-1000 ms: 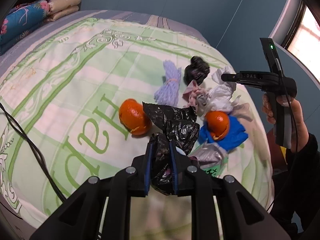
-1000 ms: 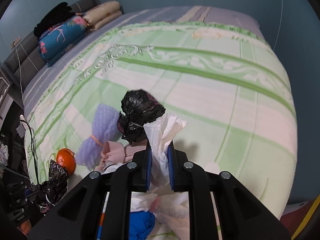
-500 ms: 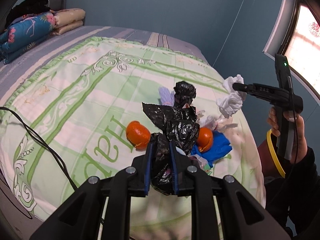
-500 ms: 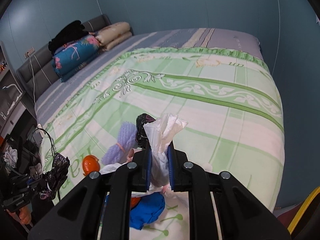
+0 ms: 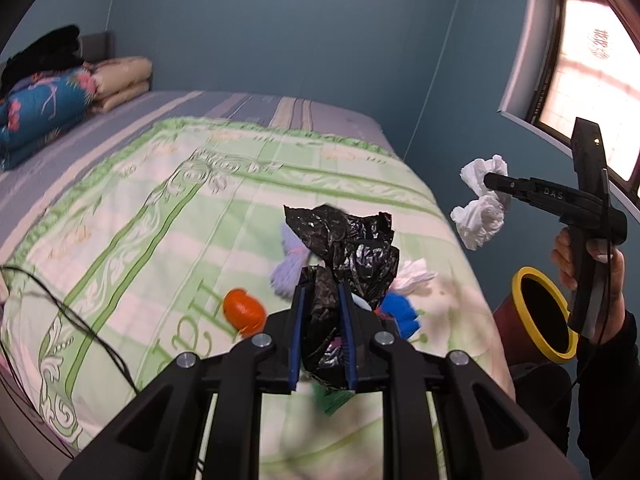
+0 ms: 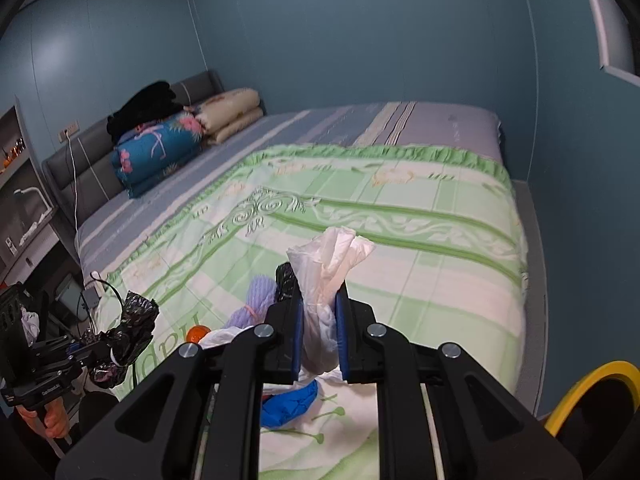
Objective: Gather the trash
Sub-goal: 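Carry the black bag and white tissue over the yellow-rimmed bin with both tools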
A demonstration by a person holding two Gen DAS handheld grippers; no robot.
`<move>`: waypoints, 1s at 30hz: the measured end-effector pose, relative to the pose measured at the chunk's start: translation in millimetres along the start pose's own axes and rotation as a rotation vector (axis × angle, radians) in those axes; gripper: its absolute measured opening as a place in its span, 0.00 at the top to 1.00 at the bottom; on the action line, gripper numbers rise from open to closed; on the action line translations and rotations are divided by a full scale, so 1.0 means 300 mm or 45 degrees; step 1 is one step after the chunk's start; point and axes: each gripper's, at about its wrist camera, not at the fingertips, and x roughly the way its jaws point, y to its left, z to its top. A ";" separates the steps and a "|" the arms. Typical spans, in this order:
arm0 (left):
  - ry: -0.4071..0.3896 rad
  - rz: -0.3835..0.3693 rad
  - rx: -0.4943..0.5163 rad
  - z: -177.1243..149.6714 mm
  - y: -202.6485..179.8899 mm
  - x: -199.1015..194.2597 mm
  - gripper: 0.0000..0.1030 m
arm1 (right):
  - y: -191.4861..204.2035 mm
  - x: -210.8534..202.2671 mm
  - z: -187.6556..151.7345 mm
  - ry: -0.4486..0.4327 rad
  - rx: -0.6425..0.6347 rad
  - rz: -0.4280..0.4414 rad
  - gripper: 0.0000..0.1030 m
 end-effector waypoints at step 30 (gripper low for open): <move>-0.243 -0.227 0.379 0.209 -0.702 -0.069 0.85 | -0.326 -0.700 -0.087 -0.434 0.172 -0.327 0.88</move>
